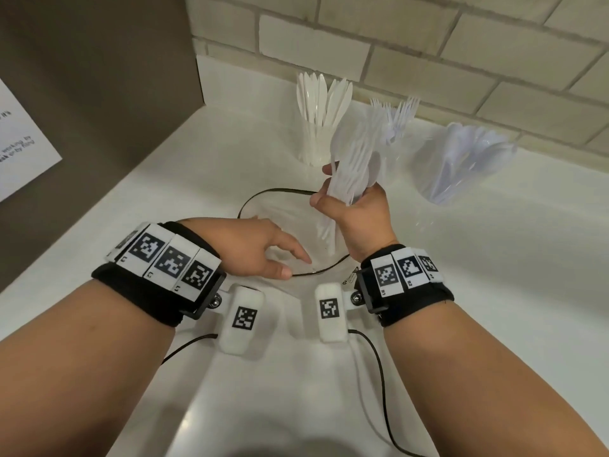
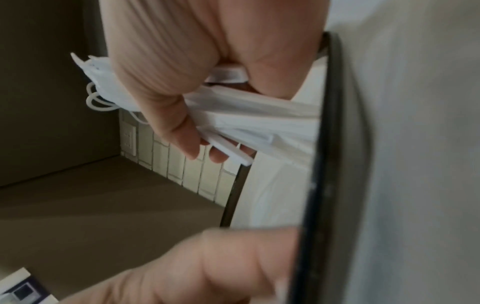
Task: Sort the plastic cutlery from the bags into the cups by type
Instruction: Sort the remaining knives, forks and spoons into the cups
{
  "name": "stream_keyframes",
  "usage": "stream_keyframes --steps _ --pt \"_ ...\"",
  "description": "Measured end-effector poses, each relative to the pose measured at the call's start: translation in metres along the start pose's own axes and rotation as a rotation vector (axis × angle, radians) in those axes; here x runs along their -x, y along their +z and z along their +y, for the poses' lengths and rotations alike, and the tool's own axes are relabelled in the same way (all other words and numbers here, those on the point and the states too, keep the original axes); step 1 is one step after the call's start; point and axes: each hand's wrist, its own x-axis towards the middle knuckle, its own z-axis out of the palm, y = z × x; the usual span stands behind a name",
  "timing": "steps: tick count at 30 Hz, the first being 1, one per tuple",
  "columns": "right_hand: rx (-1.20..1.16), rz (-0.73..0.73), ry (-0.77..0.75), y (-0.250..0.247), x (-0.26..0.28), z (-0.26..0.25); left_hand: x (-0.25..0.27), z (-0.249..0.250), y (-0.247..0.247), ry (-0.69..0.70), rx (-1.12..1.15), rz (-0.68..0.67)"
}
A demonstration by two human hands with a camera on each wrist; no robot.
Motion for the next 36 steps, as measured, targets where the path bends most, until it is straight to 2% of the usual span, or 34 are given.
stream_keyframes --steps 3,5,6,8,12,14,16,18,20,25,28,30,33,35,36 --pt "-0.002 0.017 0.023 0.0 0.003 0.006 -0.001 0.005 0.006 -0.106 -0.074 -0.138" --pt "0.056 0.035 0.044 -0.001 0.004 0.015 -0.003 0.004 0.01 -0.17 -0.129 -0.161" --pt "0.079 0.041 0.051 -0.002 0.004 0.019 -0.002 0.005 0.008 -0.177 -0.148 -0.132" --pt "0.102 0.054 0.063 -0.004 0.006 0.02 -0.002 0.007 0.0 -0.155 -0.11 0.045" --pt "0.084 0.012 0.077 -0.005 0.008 0.017 -0.005 0.015 -0.018 -0.106 0.082 0.602" --pt "0.107 -0.029 0.068 -0.001 0.01 0.016 -0.006 0.021 -0.025 0.014 0.242 0.696" --pt "0.155 -0.074 0.08 0.004 0.011 0.015 -0.008 0.028 -0.027 0.168 0.437 0.638" --pt "0.185 -0.127 0.082 0.007 0.011 0.012 -0.013 0.031 -0.025 0.271 0.431 0.612" --pt "0.176 -0.148 0.073 0.008 0.01 0.008 -0.018 0.031 -0.021 0.335 0.405 0.658" --pt "0.263 -0.205 0.033 0.012 0.009 0.006 -0.018 0.033 -0.018 0.517 0.54 0.718" --pt "0.373 -0.277 0.067 0.015 0.009 0.004 -0.023 0.032 -0.019 0.477 0.373 0.879" --pt "0.307 -0.24 0.06 0.015 0.009 0.005 -0.027 0.029 -0.017 0.44 0.345 0.906" --pt "0.24 -0.193 0.113 0.017 0.011 0.007 -0.028 0.027 -0.016 0.441 0.409 0.816" --pt "0.266 -0.17 0.156 0.016 0.01 0.008 -0.024 0.026 -0.021 0.479 0.6 0.694" --pt "0.265 -0.152 0.166 0.014 0.01 0.006 -0.021 0.024 -0.023 0.495 0.678 0.7"
